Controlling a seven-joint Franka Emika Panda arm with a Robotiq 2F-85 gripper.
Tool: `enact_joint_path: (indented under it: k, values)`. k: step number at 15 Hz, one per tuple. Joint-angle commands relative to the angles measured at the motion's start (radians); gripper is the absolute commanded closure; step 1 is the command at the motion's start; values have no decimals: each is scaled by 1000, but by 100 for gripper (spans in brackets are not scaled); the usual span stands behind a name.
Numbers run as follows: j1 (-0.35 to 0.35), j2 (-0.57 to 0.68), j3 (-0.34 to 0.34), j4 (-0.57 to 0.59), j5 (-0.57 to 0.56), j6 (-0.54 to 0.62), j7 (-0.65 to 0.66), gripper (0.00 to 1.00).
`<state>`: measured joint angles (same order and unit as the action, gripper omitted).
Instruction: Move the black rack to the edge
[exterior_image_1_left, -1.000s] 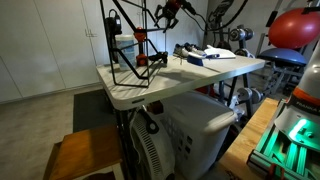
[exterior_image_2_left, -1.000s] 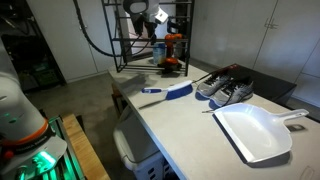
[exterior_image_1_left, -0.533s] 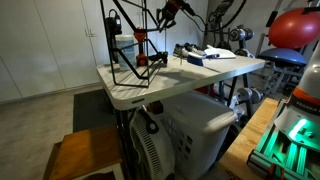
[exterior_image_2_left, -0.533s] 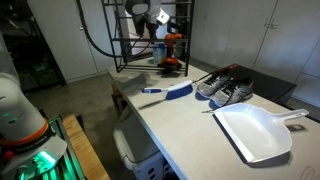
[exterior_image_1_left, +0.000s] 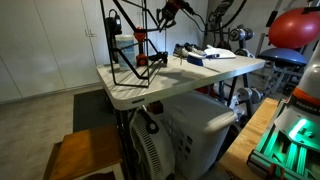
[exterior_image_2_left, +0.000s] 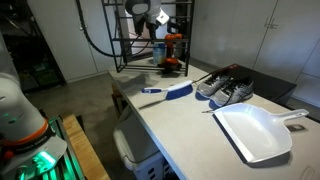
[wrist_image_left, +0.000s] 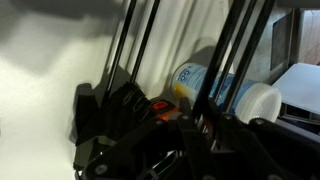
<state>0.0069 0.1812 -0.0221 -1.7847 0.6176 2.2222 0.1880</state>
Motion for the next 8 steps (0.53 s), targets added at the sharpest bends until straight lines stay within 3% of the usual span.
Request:
enact_joint_path:
  k: [1, 8]
  values:
    - [-16, -44, -1, -30, -38, -15, 28, 95]
    - [-15, -98, -2, -72, -69, -14, 59, 96]
